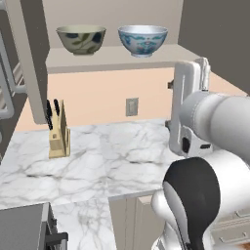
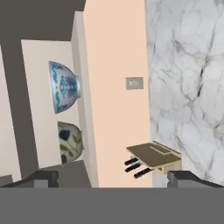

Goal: Open the cabinet. Pick the bowls from the counter and place them in the cabinet. Then close the cabinet.

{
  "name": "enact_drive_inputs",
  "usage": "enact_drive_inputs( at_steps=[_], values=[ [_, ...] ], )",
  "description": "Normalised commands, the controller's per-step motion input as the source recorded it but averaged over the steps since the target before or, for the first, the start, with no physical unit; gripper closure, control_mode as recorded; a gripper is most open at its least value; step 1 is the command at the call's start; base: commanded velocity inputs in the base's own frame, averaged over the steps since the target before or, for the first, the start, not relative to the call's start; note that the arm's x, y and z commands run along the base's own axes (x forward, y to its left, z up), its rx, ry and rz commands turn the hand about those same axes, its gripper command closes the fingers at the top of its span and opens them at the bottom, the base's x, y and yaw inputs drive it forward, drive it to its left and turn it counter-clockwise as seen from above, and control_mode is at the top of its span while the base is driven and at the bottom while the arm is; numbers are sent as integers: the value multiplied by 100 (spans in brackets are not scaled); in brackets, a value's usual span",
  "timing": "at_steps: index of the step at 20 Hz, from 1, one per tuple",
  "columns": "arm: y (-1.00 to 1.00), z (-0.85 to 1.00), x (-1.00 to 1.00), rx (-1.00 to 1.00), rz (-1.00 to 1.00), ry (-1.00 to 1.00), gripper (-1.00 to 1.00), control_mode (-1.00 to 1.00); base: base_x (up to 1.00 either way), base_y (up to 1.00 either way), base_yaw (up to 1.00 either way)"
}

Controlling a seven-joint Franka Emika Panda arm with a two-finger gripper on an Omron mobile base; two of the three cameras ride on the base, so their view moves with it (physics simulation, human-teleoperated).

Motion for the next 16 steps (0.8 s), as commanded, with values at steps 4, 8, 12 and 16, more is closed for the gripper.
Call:
enact_drive_inputs(
  at_steps=[4, 8, 12, 16],
  values=[
    [73, 0, -37, 0, 0, 0, -100, -100, 0, 0, 0],
    [52, 5, -29, 0, 3, 0, -100, -100, 0, 0, 0],
    [37, 9, -33, 0, 8, 0, -100, -100, 0, 0, 0],
    [49, 9, -36, 0, 9, 0, -100, -100, 0, 0, 0]
  ],
)
